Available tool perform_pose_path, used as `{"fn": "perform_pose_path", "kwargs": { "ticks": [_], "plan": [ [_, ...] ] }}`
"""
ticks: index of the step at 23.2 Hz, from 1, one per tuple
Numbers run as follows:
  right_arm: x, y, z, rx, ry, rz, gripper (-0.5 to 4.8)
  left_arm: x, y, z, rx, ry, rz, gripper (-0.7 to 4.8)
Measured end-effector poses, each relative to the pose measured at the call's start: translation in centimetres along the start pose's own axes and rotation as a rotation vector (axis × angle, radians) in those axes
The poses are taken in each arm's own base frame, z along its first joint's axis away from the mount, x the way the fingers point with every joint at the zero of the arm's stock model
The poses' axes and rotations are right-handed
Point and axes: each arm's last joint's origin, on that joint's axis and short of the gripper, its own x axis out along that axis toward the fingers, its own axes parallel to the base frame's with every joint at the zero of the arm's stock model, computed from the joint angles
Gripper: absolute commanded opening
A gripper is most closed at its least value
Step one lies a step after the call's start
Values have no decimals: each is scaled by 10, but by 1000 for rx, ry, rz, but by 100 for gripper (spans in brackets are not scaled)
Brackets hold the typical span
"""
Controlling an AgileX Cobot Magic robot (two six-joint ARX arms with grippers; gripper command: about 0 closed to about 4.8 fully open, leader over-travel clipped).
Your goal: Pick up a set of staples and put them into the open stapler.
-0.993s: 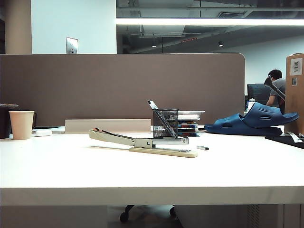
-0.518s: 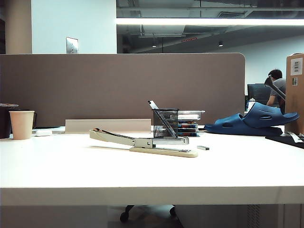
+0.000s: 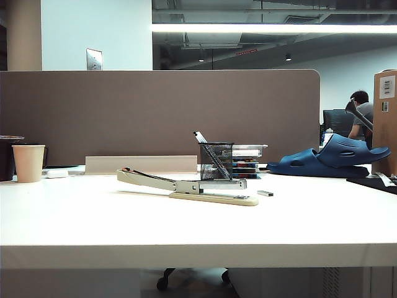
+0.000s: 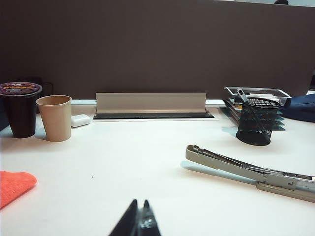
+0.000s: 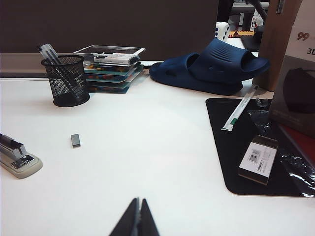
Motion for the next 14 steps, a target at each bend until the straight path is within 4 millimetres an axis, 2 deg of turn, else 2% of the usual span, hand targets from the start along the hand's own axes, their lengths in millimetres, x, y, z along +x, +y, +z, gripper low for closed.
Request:
{"fn": "perform_pose_path", "kwargs": {
  "ticks": [14],
  "plan": [
    [0, 0, -2, 4, 25, 0, -9, 0, 0, -4, -4, 46, 2, -5]
  ]
}}
